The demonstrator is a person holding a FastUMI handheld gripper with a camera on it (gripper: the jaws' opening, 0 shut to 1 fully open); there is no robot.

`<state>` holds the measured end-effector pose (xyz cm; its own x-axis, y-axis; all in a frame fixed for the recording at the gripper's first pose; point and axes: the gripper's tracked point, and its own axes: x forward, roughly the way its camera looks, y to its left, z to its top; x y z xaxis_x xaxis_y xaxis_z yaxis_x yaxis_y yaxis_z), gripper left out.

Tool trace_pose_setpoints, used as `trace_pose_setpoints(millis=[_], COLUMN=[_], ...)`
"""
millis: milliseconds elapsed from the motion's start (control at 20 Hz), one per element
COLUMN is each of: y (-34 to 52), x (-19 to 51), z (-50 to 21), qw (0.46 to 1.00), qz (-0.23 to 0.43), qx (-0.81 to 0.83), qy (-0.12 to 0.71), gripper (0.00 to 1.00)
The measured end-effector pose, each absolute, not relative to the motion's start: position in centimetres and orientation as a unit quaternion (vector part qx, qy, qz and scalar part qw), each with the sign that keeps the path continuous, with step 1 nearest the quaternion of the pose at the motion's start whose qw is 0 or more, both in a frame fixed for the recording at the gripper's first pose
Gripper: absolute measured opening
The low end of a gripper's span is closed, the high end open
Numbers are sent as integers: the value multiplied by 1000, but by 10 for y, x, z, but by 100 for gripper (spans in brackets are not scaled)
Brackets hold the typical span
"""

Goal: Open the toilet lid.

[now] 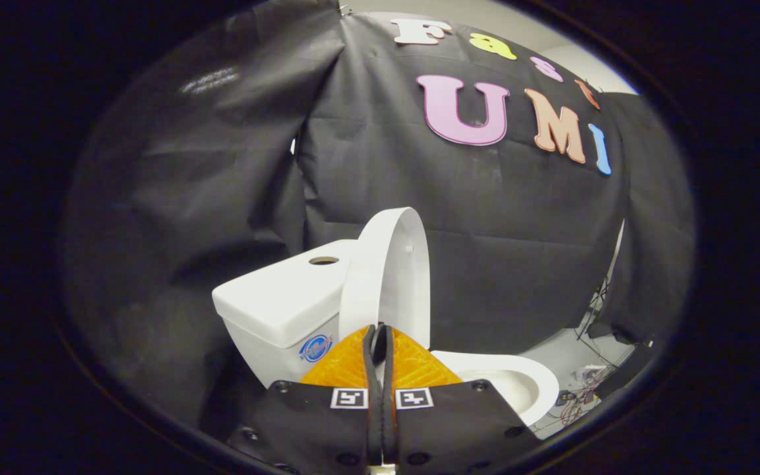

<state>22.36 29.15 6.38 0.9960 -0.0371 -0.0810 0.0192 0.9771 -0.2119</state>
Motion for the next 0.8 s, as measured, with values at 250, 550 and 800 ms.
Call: trace_pose_setpoints(millis=[250,550,800], y=[304,332,343], x=[224,219,190], z=[63,61,73], qw=[990,991,984], qz=[3,74,106], qx=[-136,-110,-146], qy=[34,33,15], gripper=[16,59,100])
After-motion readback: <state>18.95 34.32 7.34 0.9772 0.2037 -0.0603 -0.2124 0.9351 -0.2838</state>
